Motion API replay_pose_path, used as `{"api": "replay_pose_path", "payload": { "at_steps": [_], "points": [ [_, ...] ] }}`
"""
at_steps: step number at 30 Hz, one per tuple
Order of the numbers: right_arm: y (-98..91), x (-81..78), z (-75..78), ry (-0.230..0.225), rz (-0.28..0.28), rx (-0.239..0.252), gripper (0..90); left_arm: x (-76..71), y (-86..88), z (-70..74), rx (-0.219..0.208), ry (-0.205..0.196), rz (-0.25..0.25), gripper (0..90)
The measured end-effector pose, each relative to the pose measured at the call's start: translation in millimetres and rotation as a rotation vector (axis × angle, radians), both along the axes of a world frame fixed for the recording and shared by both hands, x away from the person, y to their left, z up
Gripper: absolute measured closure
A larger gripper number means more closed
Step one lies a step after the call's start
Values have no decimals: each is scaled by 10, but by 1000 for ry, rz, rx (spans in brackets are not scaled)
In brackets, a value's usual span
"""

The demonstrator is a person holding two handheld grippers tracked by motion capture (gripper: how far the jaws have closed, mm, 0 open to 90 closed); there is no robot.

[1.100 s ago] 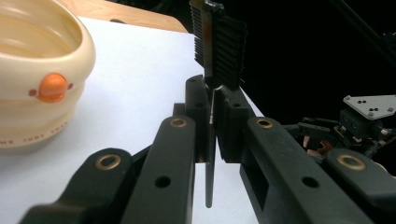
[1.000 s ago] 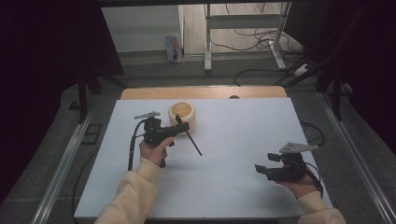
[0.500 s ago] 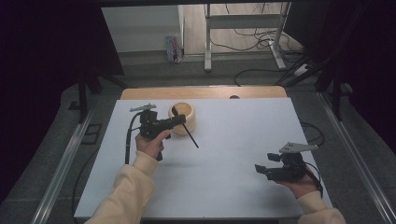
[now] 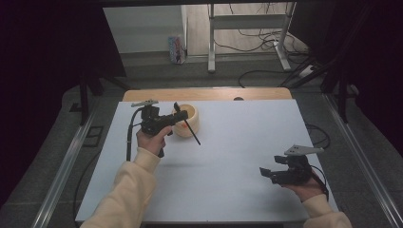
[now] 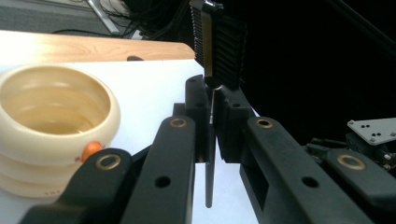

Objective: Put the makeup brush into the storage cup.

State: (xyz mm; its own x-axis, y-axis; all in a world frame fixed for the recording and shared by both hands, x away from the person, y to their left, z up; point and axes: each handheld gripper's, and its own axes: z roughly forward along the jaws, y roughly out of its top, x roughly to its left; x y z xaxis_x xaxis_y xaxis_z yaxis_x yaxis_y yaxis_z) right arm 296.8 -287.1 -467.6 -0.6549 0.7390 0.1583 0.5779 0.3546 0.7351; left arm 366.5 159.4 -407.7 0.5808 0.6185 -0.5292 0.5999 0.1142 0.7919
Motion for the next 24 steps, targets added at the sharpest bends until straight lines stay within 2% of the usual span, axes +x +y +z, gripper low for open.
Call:
{"api": "replay_pose_path", "payload": {
  "at_steps": [13, 18, 24],
  "points": [
    [-4, 13, -30, 11, -22, -29, 148, 119, 69, 157, 11, -23, 19, 855],
    [1, 17, -38, 12, -22, -34, 148, 176, 107, 179, 28, -22, 33, 855],
    [4, 19, -38, 12, -21, -39, 148, 222, 131, 190, 24, -22, 41, 855]
  ]
}}
